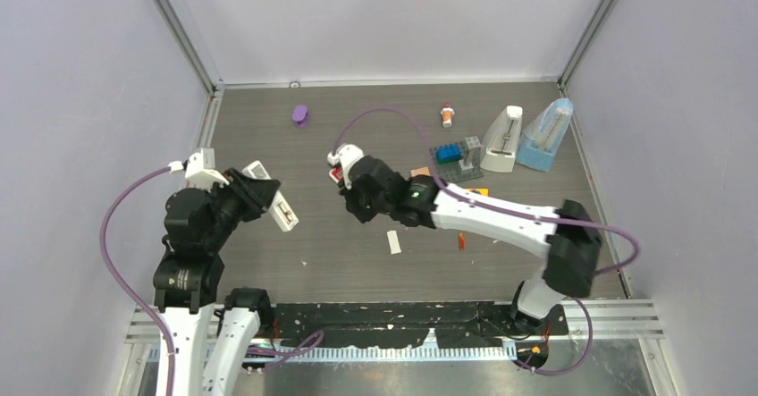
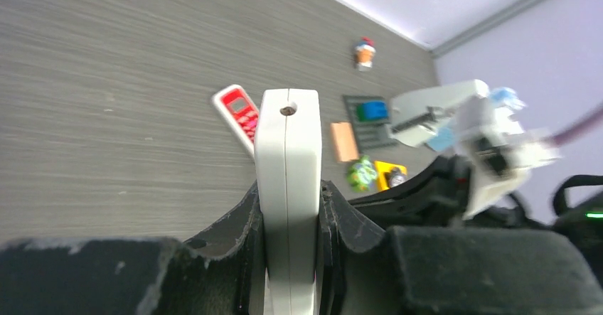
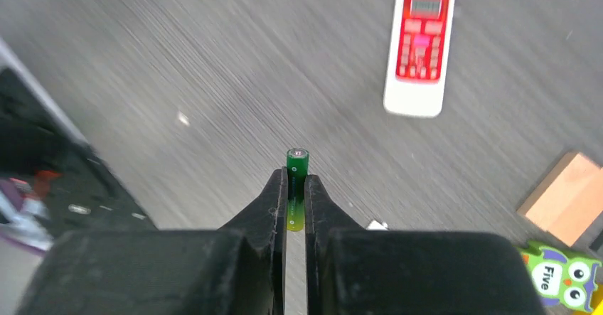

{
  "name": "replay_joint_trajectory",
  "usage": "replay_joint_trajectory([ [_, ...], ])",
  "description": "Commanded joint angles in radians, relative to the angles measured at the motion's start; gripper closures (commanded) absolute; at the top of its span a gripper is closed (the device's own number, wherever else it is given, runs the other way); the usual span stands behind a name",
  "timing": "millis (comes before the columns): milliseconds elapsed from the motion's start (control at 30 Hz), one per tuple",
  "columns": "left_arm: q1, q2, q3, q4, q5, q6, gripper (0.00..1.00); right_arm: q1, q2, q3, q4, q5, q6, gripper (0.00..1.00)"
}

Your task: Load the batteries into the remote control

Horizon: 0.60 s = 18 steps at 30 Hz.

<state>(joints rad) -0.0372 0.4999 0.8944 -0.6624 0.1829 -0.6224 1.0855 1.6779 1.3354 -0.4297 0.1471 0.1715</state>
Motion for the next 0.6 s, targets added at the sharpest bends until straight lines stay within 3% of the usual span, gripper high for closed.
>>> replay_joint_trajectory([
  [0, 0.004, 0.051, -0.002, 0.179, 0.240, -0.132, 1.00, 0.006, -0.187, -0.003, 0.114, -0.012, 0.137, 0.95],
  [267, 0.003, 0.070, -0.158, 0.508, 0.437, -0.374, 1.00, 0.056, -0.344, 0.001, 0.185, -0.008, 0.192, 0.95],
  [567, 0.000, 0.038, -0.270, 0.862, 0.538, -0.527, 1.00, 0.190, -0.313, 0.094, 0.226, 0.076, 0.151, 0.95],
])
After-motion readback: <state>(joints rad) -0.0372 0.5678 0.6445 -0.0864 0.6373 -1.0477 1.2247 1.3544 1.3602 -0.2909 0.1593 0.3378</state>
